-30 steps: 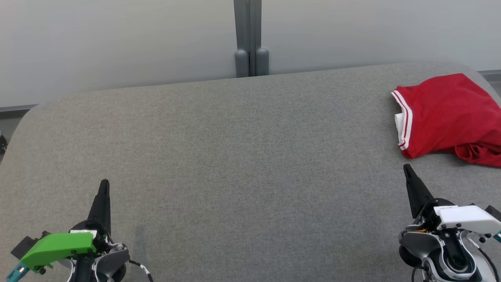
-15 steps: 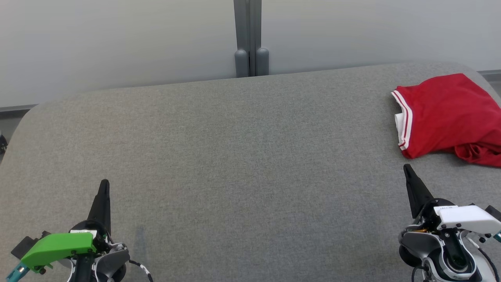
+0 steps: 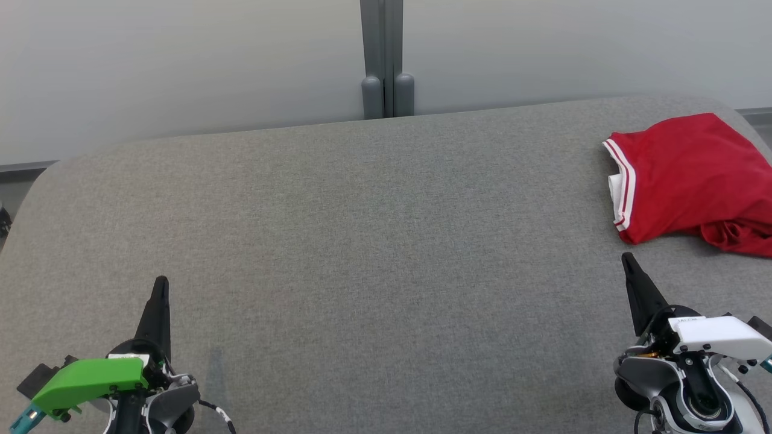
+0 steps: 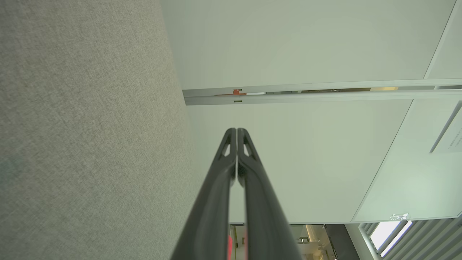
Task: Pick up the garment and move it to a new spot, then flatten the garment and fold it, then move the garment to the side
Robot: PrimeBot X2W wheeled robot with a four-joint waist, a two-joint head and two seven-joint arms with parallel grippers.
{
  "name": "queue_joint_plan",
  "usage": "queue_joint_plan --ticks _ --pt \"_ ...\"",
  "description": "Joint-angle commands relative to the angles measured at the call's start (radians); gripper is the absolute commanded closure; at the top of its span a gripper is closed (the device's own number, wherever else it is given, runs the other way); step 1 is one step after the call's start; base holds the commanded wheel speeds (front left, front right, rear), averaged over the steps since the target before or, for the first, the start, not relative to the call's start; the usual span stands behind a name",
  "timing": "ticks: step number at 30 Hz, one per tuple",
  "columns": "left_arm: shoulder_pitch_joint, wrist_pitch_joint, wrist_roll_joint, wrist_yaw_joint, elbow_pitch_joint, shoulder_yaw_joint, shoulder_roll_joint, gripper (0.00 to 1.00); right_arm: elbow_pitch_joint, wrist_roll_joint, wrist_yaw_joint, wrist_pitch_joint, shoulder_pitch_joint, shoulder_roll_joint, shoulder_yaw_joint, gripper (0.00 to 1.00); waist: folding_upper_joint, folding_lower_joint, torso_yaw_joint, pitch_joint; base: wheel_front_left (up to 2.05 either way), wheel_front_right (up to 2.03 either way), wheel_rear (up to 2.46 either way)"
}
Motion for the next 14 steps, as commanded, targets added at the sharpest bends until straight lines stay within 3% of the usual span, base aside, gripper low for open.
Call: queue_joint_plan --ticks 1,14 --pt "-0.012 0.004 -0.005 -0.005 0.000 0.002 0.007 1.00 0.002 0.006 0.000 0.003 -0.006 -0.001 -0.001 1.00 -0.0001 0.0000 0.000 0.000 0.00 0.00 0.00" --pt "-0.012 0.004 -0.005 -0.005 0.000 0.002 0.007 1.00 0.002 0.006 0.000 0.003 -0.006 -0.001 -0.001 1.00 -0.0001 0.0000 0.000 0.000 0.00 0.00 0.00"
